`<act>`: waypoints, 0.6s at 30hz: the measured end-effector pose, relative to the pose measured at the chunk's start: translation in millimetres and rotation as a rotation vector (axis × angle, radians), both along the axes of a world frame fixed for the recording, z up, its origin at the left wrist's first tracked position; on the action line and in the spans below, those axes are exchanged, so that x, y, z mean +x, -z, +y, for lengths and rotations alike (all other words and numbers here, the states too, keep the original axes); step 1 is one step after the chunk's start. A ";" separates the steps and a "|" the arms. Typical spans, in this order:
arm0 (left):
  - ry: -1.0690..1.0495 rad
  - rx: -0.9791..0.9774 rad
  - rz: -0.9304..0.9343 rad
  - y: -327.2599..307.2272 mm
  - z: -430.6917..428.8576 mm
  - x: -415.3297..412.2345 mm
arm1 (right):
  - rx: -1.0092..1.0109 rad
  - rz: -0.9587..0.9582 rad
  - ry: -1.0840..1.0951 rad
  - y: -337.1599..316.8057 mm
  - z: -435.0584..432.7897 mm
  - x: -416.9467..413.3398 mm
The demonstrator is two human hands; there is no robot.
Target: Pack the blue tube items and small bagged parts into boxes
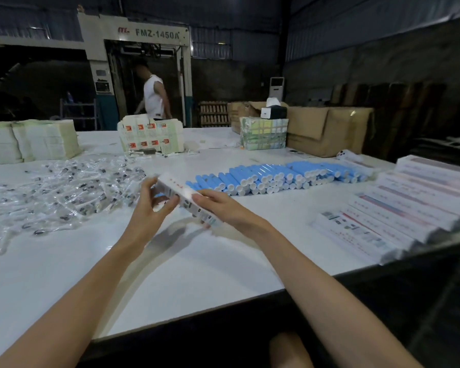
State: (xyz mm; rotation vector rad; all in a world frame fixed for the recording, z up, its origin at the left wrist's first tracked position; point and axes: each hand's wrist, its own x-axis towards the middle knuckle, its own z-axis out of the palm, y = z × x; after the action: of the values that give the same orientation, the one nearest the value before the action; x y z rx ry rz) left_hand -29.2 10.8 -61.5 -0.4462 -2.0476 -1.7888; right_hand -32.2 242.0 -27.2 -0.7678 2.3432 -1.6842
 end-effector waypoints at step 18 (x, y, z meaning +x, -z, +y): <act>-0.107 -0.815 0.338 10.7 15.7 14.7 | 1.174 0.561 0.991 20.0 240.4 93.0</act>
State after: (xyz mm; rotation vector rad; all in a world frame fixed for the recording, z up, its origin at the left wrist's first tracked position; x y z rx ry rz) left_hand -14.6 26.5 -72.2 -0.7721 -2.3980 -0.6814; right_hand 60.9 482.4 -47.2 0.2666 3.6456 0.2083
